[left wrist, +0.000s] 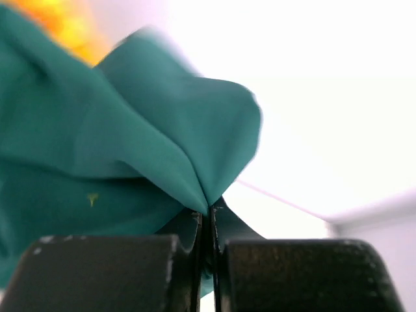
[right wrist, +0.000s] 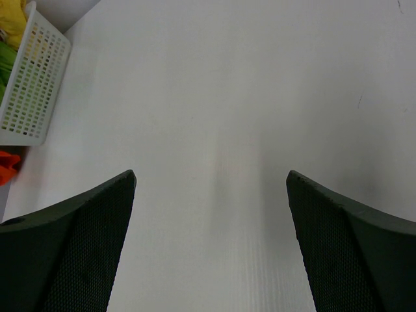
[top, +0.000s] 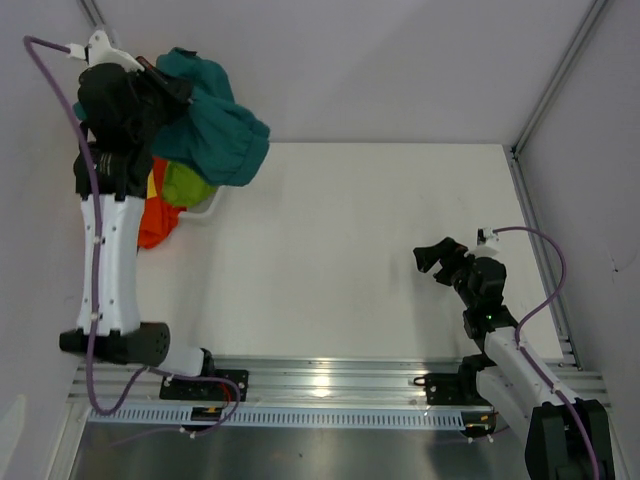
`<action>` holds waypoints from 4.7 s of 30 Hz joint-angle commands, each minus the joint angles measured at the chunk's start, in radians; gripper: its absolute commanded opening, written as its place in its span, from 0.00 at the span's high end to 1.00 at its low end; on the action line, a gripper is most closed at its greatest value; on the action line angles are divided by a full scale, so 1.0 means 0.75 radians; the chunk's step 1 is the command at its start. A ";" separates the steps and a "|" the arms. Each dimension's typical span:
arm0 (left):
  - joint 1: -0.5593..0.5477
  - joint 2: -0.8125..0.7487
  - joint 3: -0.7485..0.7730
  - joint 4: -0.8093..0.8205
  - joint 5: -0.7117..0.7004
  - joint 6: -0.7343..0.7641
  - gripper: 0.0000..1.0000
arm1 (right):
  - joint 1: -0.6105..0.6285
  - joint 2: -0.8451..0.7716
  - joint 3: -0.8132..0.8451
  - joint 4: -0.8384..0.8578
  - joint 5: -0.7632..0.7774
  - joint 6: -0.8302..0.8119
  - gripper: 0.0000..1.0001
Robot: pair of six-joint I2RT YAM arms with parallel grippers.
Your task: Fold and stack the shorts
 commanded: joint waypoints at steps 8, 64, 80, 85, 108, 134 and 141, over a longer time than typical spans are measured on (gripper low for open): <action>-0.411 -0.350 -0.010 0.456 0.389 -0.298 1.00 | -0.006 -0.012 0.023 0.050 -0.017 0.004 0.01; -0.679 -0.458 -1.262 0.383 -0.122 -0.090 0.01 | 0.482 0.244 0.217 0.198 -0.484 -0.208 0.04; -0.679 -0.411 -1.282 0.420 -0.095 -0.092 0.01 | 0.848 0.387 0.375 -0.126 -0.208 -0.433 0.25; -0.679 -0.407 -1.260 0.411 -0.099 -0.086 0.01 | 0.947 0.475 0.440 -0.220 -0.067 -0.470 0.36; -0.681 -0.579 -1.475 0.413 -0.118 -0.086 0.01 | 0.222 0.625 0.831 -0.742 0.145 -0.253 0.25; -0.638 -0.315 -1.505 0.442 -0.265 -0.165 0.01 | 0.536 0.367 0.584 -0.958 0.486 0.077 0.19; -0.566 -0.331 -1.558 0.536 -0.240 -0.227 0.01 | 0.487 0.033 0.260 -0.778 0.518 0.626 0.26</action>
